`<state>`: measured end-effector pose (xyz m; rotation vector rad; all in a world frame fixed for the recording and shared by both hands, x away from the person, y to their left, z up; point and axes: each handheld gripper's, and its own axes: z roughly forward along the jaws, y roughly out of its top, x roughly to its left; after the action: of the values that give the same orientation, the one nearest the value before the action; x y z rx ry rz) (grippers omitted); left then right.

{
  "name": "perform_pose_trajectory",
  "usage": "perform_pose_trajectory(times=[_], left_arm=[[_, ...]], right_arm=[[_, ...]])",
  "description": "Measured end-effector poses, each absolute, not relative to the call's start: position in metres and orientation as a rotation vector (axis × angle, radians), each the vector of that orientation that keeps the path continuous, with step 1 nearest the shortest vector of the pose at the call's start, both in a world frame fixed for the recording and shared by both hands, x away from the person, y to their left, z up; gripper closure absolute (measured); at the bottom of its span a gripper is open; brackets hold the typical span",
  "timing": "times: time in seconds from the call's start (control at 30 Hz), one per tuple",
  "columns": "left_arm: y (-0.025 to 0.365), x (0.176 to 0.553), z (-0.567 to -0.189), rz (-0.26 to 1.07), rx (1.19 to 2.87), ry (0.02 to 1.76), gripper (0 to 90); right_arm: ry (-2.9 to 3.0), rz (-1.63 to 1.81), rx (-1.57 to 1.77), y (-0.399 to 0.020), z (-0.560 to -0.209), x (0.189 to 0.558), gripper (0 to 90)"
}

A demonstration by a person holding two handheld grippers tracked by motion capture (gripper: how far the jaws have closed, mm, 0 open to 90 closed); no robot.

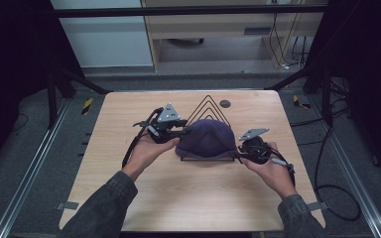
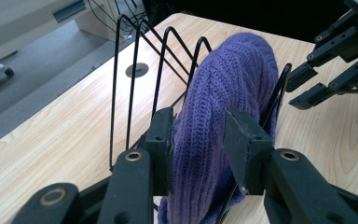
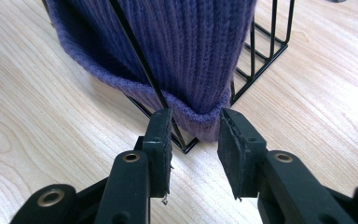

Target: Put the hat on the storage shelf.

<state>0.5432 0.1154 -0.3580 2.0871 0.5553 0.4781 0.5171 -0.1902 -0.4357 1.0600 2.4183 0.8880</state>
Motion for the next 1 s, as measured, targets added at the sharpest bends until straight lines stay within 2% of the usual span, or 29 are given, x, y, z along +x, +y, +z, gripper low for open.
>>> perform_pose_trajectory(times=[0.67,0.87,1.0], left_arm=[[0.120,0.539,-0.358,0.488,2.106,0.560,61.6],[0.122,0.529,-0.352,0.509,2.104,0.571,48.8],[0.123,0.524,-0.351,0.507,2.108,0.593,38.5]], right_arm=[[2.397,0.906,1.048,-0.196,-0.429,0.512,69.1],[2.377,0.941,1.049,-0.200,-0.424,0.504,68.9],[2.349,0.976,1.048,-0.201,-0.419,0.495,64.6]])
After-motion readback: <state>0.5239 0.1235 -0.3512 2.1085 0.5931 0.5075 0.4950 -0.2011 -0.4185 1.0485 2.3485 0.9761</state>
